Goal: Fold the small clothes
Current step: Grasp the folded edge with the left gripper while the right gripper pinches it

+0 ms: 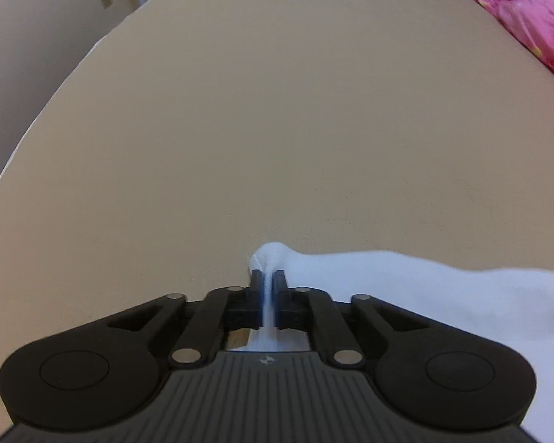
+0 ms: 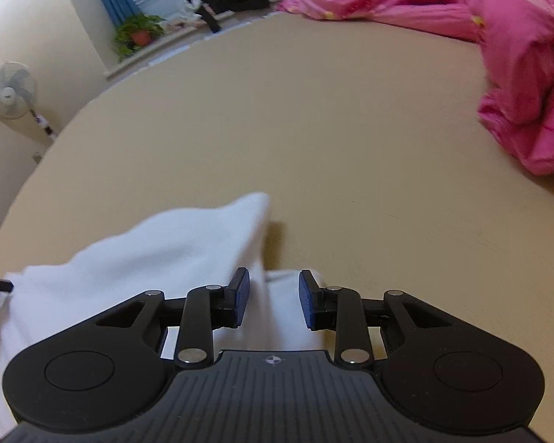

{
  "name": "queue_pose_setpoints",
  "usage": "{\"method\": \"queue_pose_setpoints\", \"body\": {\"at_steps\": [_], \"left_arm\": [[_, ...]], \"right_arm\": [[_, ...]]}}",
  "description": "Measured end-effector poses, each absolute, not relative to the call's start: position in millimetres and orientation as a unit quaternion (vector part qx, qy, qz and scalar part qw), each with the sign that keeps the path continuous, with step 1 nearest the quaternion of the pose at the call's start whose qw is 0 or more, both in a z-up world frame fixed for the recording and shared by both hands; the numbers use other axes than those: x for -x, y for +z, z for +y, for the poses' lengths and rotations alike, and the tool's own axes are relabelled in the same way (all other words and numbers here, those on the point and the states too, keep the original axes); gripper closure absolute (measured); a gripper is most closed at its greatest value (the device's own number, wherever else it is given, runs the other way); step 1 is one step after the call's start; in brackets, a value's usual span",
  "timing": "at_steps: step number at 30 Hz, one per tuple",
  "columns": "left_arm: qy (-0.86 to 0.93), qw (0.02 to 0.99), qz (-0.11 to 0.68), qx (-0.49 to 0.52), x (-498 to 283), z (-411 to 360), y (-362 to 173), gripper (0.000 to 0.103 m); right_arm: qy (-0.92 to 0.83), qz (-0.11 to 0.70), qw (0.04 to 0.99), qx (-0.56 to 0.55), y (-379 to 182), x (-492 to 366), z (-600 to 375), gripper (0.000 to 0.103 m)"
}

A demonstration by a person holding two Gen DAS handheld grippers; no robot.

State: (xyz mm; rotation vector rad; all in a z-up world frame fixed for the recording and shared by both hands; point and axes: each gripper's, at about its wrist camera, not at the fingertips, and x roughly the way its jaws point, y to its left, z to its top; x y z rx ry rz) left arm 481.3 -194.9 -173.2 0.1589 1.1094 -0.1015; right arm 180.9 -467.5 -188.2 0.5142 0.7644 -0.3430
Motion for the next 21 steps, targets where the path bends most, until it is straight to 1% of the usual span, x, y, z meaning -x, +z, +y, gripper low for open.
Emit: {"method": "queue_pose_setpoints", "body": {"at_steps": [2, 5, 7, 8, 11, 13, 14, 15, 17, 19, 21], "left_arm": [[-0.042, 0.853, 0.514, -0.081, -481.1, -192.8, -172.1, 0.099], [-0.040, 0.846, 0.526, -0.078, -483.0, -185.8, -178.7, 0.099], [-0.046, 0.846, 0.524, -0.086, -482.4, -188.7, -181.3, 0.099], [-0.047, 0.847, 0.522, -0.090, -481.6, -190.2, -181.6, 0.099], [-0.047, 0.845, 0.526, -0.087, -484.7, -192.9, -182.7, 0.098], [-0.047, 0.843, 0.530, -0.077, -488.3, -192.3, -184.0, 0.099], [-0.045, 0.845, 0.527, -0.075, -488.6, -192.2, -183.3, 0.099], [-0.044, 0.849, 0.521, -0.073, -486.6, -183.8, -178.2, 0.099], [-0.049, 0.859, 0.506, -0.064, -475.0, -170.0, -167.1, 0.099], [-0.050, 0.860, 0.504, -0.054, -475.8, -160.3, -166.7, 0.099], [-0.046, 0.853, 0.518, -0.052, -479.5, -154.5, -176.0, 0.099]], "right_arm": [[-0.142, 0.368, 0.889, -0.232, -187.4, -187.0, -462.2, 0.072], [-0.128, 0.386, 0.894, -0.189, -193.0, -199.9, -452.9, 0.072], [-0.129, 0.391, 0.893, -0.184, -195.7, -204.4, -453.6, 0.072], [-0.132, 0.391, 0.891, -0.189, -196.7, -206.0, -455.9, 0.071], [-0.147, 0.390, 0.885, -0.206, -200.4, -212.4, -467.5, 0.059], [-0.142, 0.390, 0.880, -0.230, -205.0, -217.7, -477.3, 0.058], [-0.122, 0.394, 0.875, -0.253, -207.8, -219.6, -483.8, 0.079], [-0.112, 0.392, 0.875, -0.259, -206.8, -218.8, -485.4, 0.097], [-0.113, 0.370, 0.889, -0.243, -194.3, -210.3, -485.4, 0.097], [-0.125, 0.346, 0.892, -0.263, -185.6, -194.2, -492.9, 0.098], [-0.138, 0.344, 0.878, -0.303, -193.5, -183.7, -505.3, 0.098]]}}
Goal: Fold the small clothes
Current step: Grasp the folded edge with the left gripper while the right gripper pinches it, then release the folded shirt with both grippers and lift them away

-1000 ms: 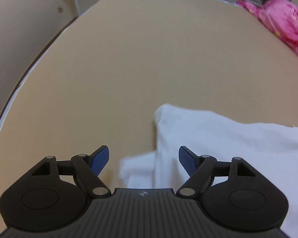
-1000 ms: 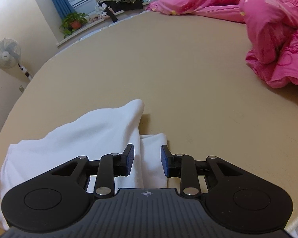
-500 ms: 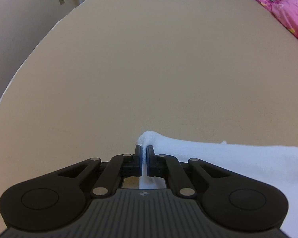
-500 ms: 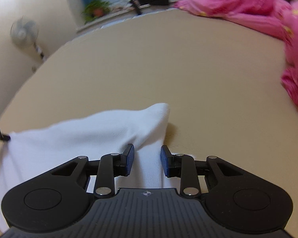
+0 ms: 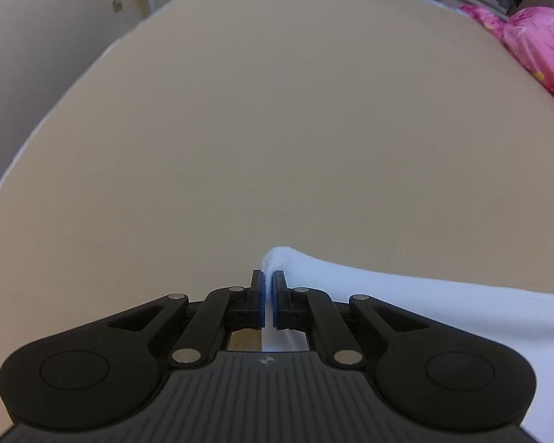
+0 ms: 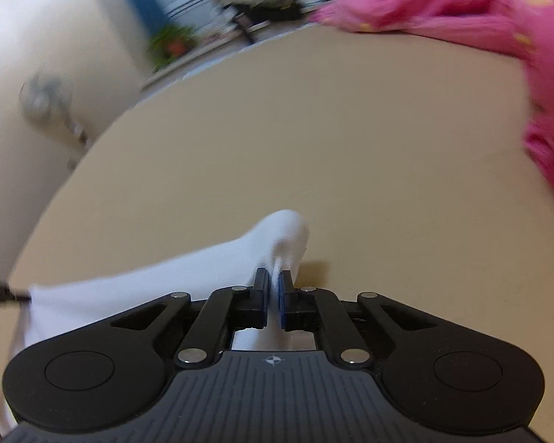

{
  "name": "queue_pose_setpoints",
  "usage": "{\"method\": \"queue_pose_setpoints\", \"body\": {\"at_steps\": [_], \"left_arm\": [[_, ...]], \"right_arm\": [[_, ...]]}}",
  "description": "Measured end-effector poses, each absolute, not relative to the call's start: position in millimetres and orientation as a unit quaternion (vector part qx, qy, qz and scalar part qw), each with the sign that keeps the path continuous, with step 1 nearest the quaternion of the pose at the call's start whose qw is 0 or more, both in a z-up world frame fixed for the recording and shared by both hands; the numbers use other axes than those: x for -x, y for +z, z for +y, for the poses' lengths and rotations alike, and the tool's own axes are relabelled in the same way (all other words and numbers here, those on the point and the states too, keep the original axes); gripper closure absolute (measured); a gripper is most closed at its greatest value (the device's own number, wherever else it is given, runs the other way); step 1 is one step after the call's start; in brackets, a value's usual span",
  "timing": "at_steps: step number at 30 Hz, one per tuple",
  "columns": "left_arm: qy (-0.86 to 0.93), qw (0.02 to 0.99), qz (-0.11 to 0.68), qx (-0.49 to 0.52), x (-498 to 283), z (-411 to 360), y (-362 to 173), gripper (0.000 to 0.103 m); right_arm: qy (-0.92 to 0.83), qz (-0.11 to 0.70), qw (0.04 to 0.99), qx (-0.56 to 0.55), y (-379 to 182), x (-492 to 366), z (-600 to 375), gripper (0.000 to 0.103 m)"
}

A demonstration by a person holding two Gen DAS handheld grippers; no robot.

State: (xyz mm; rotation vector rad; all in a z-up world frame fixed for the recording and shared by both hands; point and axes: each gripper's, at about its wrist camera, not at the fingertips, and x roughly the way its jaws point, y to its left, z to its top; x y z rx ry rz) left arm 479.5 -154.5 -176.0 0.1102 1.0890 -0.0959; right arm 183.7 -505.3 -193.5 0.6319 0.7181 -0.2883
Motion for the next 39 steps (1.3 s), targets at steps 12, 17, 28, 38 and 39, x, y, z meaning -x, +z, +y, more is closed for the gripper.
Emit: {"method": "queue_pose_setpoints", "body": {"at_steps": [12, 17, 28, 38, 39], "left_arm": [[-0.046, 0.853, 0.518, -0.025, -483.6, -127.4, -175.9, 0.066], [-0.040, 0.859, 0.510, -0.031, -451.1, -117.1, -155.1, 0.009], [0.021, 0.827, 0.552, -0.106, -250.5, -95.5, -146.3, 0.008], [-0.019, 0.833, 0.542, -0.113, -117.9, -113.4, -91.4, 0.008], [-0.022, 0.836, 0.538, -0.108, -110.2, -112.5, -85.1, 0.008]], "right_arm": [[-0.222, 0.324, 0.852, -0.347, -199.3, -181.4, -524.6, 0.073], [-0.190, 0.337, 0.866, -0.318, -172.8, -153.1, -503.0, 0.067], [-0.146, 0.373, 0.900, -0.174, -113.9, -48.7, -339.2, 0.029], [-0.094, 0.357, 0.918, -0.145, -60.9, 14.1, -257.2, 0.017], [-0.095, 0.357, 0.918, -0.145, -60.6, 19.3, -253.7, 0.017]]}}
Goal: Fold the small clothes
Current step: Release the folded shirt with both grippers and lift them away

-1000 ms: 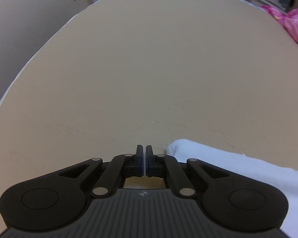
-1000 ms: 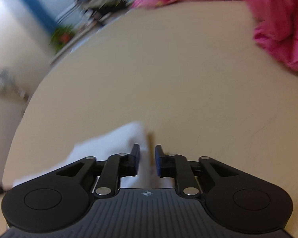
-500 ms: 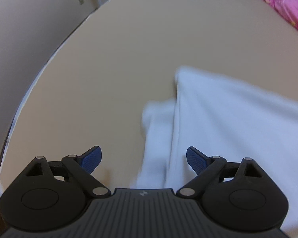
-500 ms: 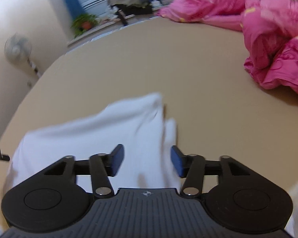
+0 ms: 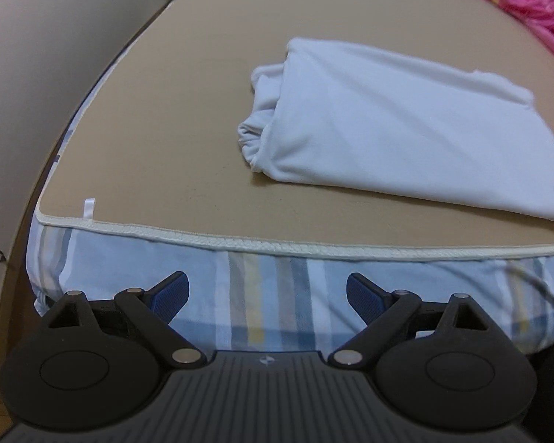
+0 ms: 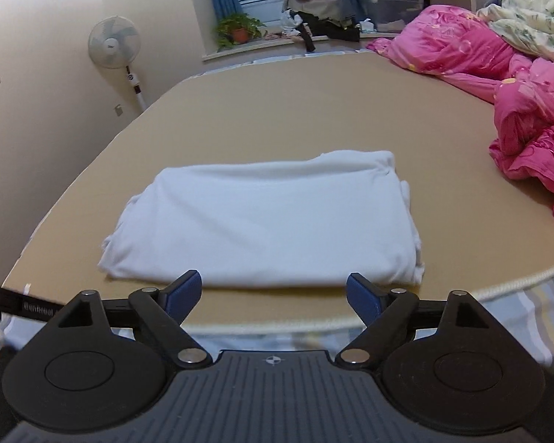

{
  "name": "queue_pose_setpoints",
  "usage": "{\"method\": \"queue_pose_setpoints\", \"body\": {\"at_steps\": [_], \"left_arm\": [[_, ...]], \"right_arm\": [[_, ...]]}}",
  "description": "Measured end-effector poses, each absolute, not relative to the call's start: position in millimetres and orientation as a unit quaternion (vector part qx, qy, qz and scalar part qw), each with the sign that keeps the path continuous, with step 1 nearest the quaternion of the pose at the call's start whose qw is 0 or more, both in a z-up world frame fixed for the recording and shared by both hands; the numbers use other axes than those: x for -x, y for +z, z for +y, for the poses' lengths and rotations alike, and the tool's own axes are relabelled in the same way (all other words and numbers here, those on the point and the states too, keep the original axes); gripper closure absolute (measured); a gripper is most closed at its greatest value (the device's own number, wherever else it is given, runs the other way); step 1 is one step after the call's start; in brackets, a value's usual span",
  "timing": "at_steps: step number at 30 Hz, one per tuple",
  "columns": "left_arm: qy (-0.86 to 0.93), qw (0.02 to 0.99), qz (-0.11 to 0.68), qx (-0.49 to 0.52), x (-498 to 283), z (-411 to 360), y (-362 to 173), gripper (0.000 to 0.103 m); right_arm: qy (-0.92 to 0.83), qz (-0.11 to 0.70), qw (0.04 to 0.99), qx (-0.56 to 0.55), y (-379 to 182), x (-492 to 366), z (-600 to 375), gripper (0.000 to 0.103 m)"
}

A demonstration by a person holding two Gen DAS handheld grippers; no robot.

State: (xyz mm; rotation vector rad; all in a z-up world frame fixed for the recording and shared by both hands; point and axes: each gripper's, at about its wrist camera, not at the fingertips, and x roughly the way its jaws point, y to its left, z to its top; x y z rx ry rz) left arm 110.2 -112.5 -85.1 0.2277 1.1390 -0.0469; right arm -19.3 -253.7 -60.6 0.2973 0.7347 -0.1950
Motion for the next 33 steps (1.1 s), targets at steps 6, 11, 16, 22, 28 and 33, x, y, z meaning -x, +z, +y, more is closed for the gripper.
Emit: {"method": "queue_pose_setpoints", "body": {"at_steps": [6, 11, 16, 22, 28, 33], "left_arm": [[-0.037, 0.844, 0.528, -0.089, -84.2, -113.9, -60.8, 0.008], [-0.038, 0.850, 0.518, -0.093, -69.7, -110.4, -54.9, 0.008], [-0.032, 0.851, 0.516, -0.091, -65.3, -106.0, -53.4, 0.008], [-0.028, 0.849, 0.520, -0.088, -70.1, -103.4, -56.4, 0.008], [-0.030, 0.846, 0.524, -0.093, -78.7, -105.1, -60.3, 0.008], [-0.025, 0.841, 0.534, -0.089, -91.6, -102.7, -66.4, 0.008]], "right_arm": [[-0.101, 0.356, 0.918, -0.144, -58.3, 50.7, -239.3, 0.017], [-0.102, 0.346, 0.922, -0.138, -56.0, 62.8, -234.5, 0.016], [-0.102, 0.345, 0.923, -0.140, -54.8, 60.1, -235.1, 0.016], [-0.100, 0.353, 0.919, -0.146, -57.8, 55.1, -237.7, 0.016], [-0.104, 0.360, 0.915, -0.151, -61.4, 47.6, -244.9, 0.016], [-0.120, 0.348, 0.911, -0.186, -67.3, 32.6, -276.6, 0.014]]}}
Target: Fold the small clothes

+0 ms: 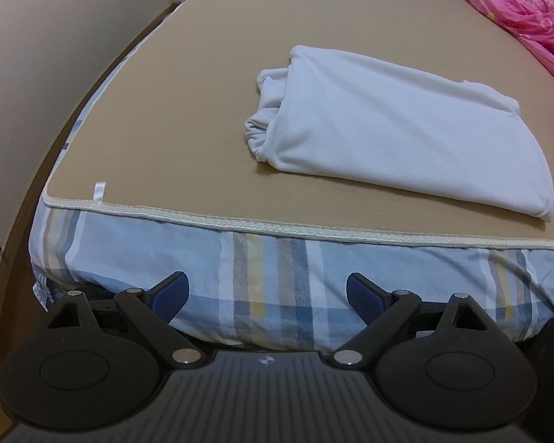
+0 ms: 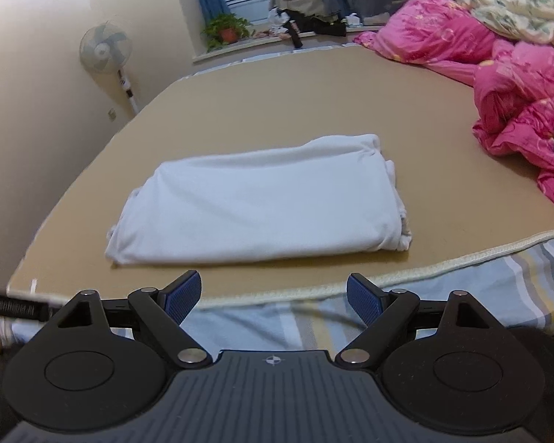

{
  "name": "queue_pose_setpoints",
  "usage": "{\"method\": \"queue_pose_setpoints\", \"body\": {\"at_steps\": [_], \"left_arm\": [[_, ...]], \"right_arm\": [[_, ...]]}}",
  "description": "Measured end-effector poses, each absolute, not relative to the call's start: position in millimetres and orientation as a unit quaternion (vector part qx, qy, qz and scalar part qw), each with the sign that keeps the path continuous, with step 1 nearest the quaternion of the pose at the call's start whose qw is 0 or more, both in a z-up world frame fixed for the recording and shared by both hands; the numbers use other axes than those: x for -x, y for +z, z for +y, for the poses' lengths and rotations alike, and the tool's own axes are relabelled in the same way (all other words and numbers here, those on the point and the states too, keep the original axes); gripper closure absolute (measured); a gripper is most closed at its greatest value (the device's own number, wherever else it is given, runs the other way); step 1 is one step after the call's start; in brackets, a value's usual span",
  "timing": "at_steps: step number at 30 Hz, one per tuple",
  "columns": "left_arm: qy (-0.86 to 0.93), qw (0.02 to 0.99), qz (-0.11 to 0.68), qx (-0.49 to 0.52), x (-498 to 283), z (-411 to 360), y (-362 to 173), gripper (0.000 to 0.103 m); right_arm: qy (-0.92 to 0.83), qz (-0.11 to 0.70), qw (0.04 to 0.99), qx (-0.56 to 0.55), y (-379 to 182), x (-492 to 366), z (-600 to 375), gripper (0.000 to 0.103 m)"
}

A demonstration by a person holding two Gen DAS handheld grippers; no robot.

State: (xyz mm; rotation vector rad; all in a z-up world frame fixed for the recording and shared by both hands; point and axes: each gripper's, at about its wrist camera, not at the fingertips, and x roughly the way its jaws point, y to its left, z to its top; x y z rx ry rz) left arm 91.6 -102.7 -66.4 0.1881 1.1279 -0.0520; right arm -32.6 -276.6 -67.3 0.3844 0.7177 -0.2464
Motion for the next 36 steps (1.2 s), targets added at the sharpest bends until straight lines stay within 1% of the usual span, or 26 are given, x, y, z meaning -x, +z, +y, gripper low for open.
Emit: {"method": "queue_pose_setpoints", "body": {"at_steps": [4, 8, 11, 13, 16, 17, 18, 19, 20, 21, 23, 26, 28, 30, 31, 34, 36], "left_arm": [[-0.010, 0.837, 0.541, -0.087, -107.8, -96.3, -71.6, 0.008], [0.011, 0.832, 0.550, -0.077, -127.4, -85.4, -76.0, 0.008], [0.032, 0.829, 0.553, -0.070, -143.5, -75.3, -78.0, 0.008], [0.044, 0.826, 0.558, -0.065, -153.6, -68.2, -79.7, 0.008], [0.061, 0.825, 0.560, -0.054, -169.4, -55.7, -83.8, 0.008], [0.068, 0.824, 0.560, -0.051, -175.0, -51.6, -86.6, 0.008], [0.078, 0.823, 0.561, -0.049, -181.8, -46.9, -90.5, 0.008], [0.088, 0.820, 0.564, -0.048, -188.0, -42.8, -94.3, 0.008], [0.097, 0.816, 0.568, -0.044, -194.5, -37.6, -98.5, 0.008], [0.102, 0.814, 0.571, -0.037, -199.8, -32.7, -101.7, 0.008], [0.109, 0.806, 0.581, -0.018, -209.0, -22.1, -107.5, 0.008], [0.116, 0.800, 0.589, 0.010, -215.2, -4.5, -113.5, 0.008], [0.118, 0.798, 0.590, 0.015, -214.9, 5.3, -117.7, 0.008], [0.118, 0.795, 0.595, 0.018, -213.8, 15.8, -124.0, 0.008], [0.118, 0.793, 0.598, 0.019, -213.3, 21.0, -126.9, 0.008], [0.123, 0.786, 0.605, 0.029, -211.0, 41.2, -134.9, 0.008], [0.131, 0.783, 0.606, 0.042, -208.8, 58.7, -136.5, 0.008]], "right_arm": [[-0.157, 0.336, 0.901, -0.225, -84.4, 7.1, -329.2, 0.013], [-0.189, 0.338, 0.885, -0.259, -118.1, -25.5, -384.3, 0.012], [-0.215, 0.351, 0.856, -0.314, -155.0, -46.2, -421.4, 0.012], [-0.232, 0.355, 0.826, -0.371, -182.7, -52.4, -442.3, 0.012], [-0.251, 0.340, 0.784, -0.454, -216.9, -52.9, -458.0, 0.010], [-0.254, 0.324, 0.786, -0.462, -220.0, -51.6, -456.8, 0.008], [-0.252, 0.317, 0.789, -0.463, -219.9, -52.2, -453.6, 0.008], [-0.244, 0.317, 0.793, -0.460, -218.2, -54.5, -449.4, 0.014], [-0.224, 0.319, 0.799, -0.457, -216.5, -57.2, -445.1, 0.058], [-0.198, 0.326, 0.798, -0.467, -217.2, -60.4, -443.0, 0.082], [-0.209, 0.325, 0.797, -0.464, -212.4, -63.0, -439.0, 0.082], [-0.243, 0.361, 0.788, -0.435, -198.7, -81.6, -430.8, 0.083], [-0.248, 0.373, 0.823, -0.349, -171.0, -106.8, -410.5, 0.083], [-0.226, 0.375, 0.878, -0.196, -134.6, -144.9, -364.4, 0.083], [-0.206, 0.371, 0.894, -0.144, -120.9, -163.0, -337.4, 0.083], [-0.132, 0.355, 0.925, -0.033, -94.2, -211.2, -244.5, 0.084], [-0.071, 0.346, 0.935, 0.012, -88.2, -234.3, -177.0, 0.084]]}}
